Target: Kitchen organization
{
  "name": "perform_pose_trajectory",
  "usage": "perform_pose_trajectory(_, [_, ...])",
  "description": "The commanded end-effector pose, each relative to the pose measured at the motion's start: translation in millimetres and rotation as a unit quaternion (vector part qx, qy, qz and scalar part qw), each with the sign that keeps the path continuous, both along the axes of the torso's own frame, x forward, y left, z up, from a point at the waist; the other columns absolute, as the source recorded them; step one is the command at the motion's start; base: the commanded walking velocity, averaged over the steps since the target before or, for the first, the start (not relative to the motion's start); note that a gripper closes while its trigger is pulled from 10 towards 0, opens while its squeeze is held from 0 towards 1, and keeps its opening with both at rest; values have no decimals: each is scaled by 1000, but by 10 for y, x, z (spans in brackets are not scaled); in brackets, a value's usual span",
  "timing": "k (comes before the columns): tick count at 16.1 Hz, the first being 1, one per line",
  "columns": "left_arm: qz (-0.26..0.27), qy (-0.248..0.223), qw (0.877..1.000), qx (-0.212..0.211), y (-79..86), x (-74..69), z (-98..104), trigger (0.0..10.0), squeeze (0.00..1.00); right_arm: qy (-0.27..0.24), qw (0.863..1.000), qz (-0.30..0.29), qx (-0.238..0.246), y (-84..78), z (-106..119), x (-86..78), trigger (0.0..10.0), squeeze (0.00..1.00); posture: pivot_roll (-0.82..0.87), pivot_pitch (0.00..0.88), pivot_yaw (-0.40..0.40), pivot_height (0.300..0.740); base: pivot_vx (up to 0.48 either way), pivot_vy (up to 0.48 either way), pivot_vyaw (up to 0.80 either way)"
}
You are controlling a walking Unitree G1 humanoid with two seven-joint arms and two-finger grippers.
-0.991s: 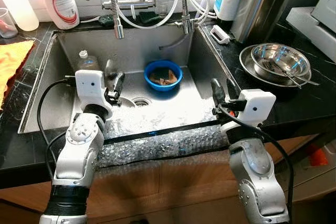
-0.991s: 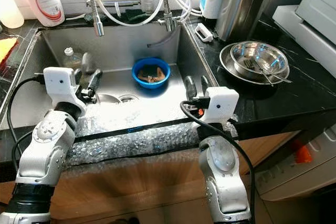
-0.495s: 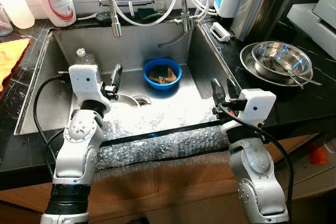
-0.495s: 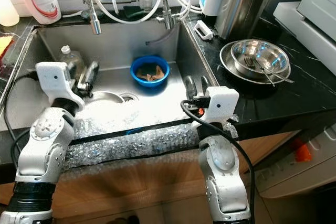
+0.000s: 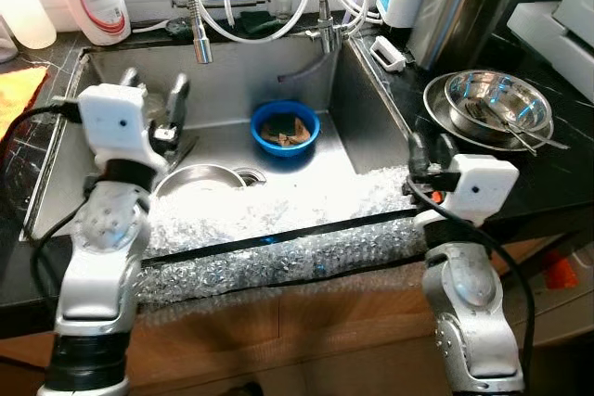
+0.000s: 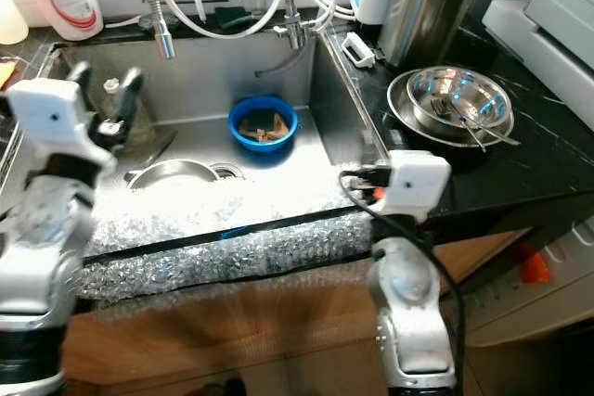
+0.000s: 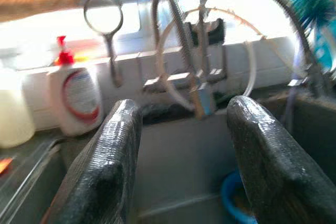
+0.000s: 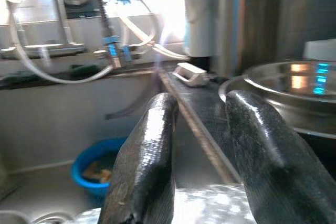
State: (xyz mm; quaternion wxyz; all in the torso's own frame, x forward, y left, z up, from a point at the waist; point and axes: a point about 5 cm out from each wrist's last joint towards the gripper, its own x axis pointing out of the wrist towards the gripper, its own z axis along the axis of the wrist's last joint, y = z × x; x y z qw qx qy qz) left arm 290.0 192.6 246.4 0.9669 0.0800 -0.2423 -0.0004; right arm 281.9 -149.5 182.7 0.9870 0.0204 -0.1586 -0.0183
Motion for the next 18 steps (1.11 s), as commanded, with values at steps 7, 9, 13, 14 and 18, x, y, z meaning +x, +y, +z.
perform_pose_trajectory(7, [2,15,1000,26,-1,-98,-72,10000,0,32,994,-101,13,-249,-138,-26,10000,1000,56,114,-38,740,0,0,0])
perform_pose_trajectory(9, [-10,18,999,24,-46,-87,-80,10000,0,70,989,-133,11,-270,-257,-35,10000,910,50,109,-38,740,0,0,0])
perform_pose_trajectory(13, [-15,21,999,28,-77,-73,-89,10000,0,69,986,-148,34,-344,-260,-26,10000,1000,56,124,-41,740,0,0,0])
perform_pose_trajectory(14, [-15,22,999,27,-83,-69,-92,10000,0,65,986,-152,34,-348,-244,-23,10000,1000,54,129,-41,740,0,0,0])
perform_pose_trajectory(18, [-19,20,999,22,-114,-54,-85,10000,0,28,982,-184,36,-411,-87,-11,10000,0,51,134,-40,740,0,0,0])
